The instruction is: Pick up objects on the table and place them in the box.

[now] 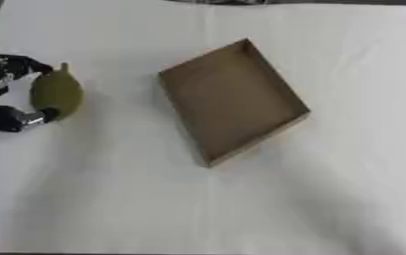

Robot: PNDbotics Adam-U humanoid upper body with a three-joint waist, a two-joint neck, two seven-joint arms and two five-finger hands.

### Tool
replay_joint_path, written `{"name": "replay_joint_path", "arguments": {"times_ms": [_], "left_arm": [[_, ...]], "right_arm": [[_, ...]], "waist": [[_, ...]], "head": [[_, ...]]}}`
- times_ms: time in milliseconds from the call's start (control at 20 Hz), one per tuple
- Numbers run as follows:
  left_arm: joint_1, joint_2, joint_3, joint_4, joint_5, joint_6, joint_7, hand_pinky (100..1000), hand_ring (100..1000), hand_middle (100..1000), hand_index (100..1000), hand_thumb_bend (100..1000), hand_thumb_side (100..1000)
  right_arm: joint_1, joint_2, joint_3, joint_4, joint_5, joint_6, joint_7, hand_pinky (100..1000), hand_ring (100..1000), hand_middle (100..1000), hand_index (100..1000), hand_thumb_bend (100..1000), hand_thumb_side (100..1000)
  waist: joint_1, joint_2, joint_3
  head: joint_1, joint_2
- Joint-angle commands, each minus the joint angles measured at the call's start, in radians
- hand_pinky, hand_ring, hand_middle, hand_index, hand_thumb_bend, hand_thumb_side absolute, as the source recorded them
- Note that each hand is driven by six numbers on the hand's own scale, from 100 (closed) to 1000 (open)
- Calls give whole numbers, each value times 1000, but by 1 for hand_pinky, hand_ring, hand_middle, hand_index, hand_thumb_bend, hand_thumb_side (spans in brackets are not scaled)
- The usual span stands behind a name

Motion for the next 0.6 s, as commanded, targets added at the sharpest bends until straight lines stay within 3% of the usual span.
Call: {"name": "replay_joint_path", "arguments": {"times_ms": [50,400,600], "left_arm": [[-26,5,6,10,-10,-1,-12,938,907,820,950,434,859],[-45,-25,1,53,-101,-2,22,926,884,800,941,489,720],[-48,-34,2,72,-158,-6,60,928,885,800,941,498,708]], "right_arm": [[-9,-9,-3,-16,-8,-1,-2,753,558,647,836,100,531],[-5,-5,-4,-16,-10,-1,-5,754,558,647,837,100,531],[-4,-4,-4,-16,-11,-1,-6,754,558,647,837,100,531]], "waist": [[3,-25,-2],[5,-24,-6],[5,-23,-7]], "head": [[3,-12],[1,-13],[1,-14]]}}
